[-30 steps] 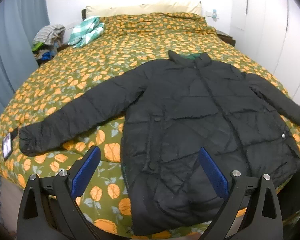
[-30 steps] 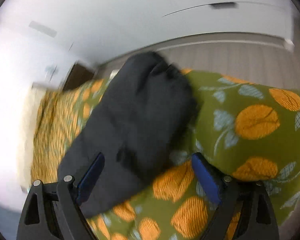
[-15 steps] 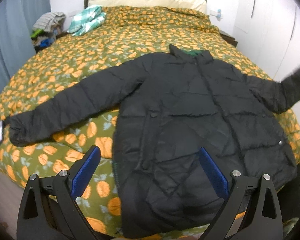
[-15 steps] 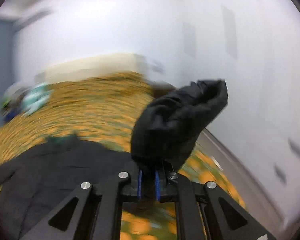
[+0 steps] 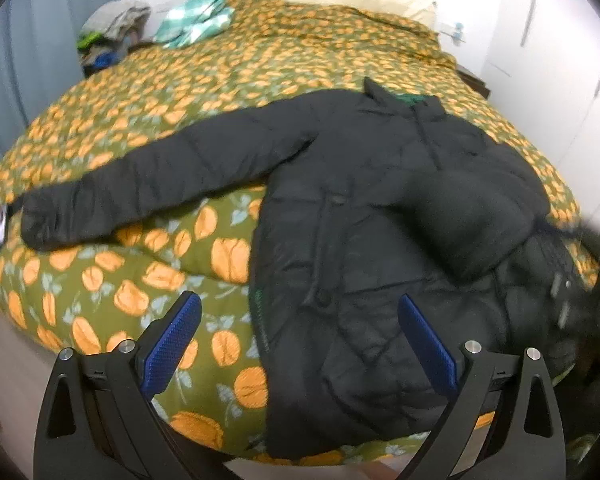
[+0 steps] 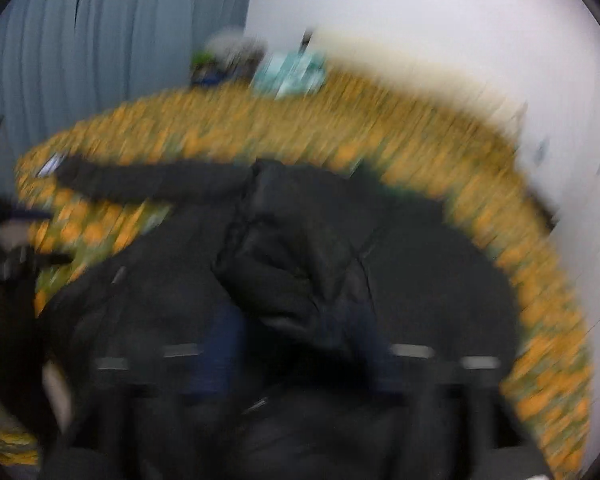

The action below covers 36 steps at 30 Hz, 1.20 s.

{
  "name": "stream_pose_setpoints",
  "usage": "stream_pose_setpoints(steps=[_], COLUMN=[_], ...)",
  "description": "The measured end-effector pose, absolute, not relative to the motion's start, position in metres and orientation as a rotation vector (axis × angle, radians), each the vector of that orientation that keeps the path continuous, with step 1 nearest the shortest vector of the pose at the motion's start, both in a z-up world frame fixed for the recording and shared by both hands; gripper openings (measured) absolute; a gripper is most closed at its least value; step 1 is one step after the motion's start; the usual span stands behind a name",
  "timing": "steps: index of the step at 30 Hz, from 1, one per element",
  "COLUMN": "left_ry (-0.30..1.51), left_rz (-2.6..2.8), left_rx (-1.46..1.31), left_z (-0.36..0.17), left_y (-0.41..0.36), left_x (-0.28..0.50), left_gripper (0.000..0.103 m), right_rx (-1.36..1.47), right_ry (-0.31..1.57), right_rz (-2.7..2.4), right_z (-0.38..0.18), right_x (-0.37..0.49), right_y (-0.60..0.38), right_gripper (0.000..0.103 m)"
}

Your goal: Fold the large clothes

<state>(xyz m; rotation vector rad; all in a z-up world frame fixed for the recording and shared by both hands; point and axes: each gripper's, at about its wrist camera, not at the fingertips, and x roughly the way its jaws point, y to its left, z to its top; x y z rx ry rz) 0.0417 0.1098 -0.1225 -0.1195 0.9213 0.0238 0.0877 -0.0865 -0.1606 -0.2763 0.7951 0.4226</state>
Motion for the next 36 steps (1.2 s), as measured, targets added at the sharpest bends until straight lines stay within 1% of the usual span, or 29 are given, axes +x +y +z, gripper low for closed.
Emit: stream_pose_setpoints(steps=[3,8,14,19,22,27,29,32,33,34,35,36], left_ry=[0.938,0.956,0.952,0.968,0.979,0.972,1.023,1.117,1.136,1.161,1.183,1.195], left_rz=[0.023,-0.025,-0.102,-0.174,-0.237,-0.354,-0.434,-0.468,-0.473,-0.467,-0.458,-0.455], left_rx=[-0.156,-0.157,-0.1,-0.073,-0.114,-0.264,-0.324,-0.33,-0.324,-0.308,-0.293,-0.287], left_z=[-0.128,-0.132,-0.127,-0.126,-0.124,-0.121,-0.133,-0.155,-0.16,-0.167,-0.173,-0.177], left_y=[0.115,0.101,0.068,0.051,0.047,0.057,0.057,0.042,0.037,0.03,0.022,0.018], left_x=[0.042,0.05,0.055,0.059,0.074,0.111,0.132,0.157,0.162,0.169,0.176,0.18], left_gripper=[0.099,0.099,0.099,0.099,0.099,0.099,0.099,0.098,0.097,0.092,0.078,0.07], right_rx=[-0.242,-0.234,-0.164,-0.115,-0.118,-0.138,-0.138,-0.12,-0.115,-0.109,-0.106,-0.105], right_ry=[0.83,0.8,0.806,0.811,0.804,0.79,0.778,0.781,0.784,0.789,0.791,0.791], right_rz=[0.445,0.401,0.307,0.27,0.275,0.278,0.277,0.275,0.276,0.275,0.273,0.272], right_z=[-0.173,-0.171,-0.169,-0.169,-0.166,-0.162,-0.16,-0.161,-0.162,-0.163,-0.164,-0.164], right_x=[0.062,0.024,0.021,0.023,0.022,0.018,0.015,0.014,0.014,0.015,0.015,0.015], right_y=[-0.081,-0.103,-0.141,-0.15,-0.148,-0.144,-0.144,-0.145,-0.146,-0.147,-0.147,-0.147], right_gripper=[0.083,0.083,0.083,0.083,0.083,0.083,0.083,0.083,0.083,0.083,0.083,0.083])
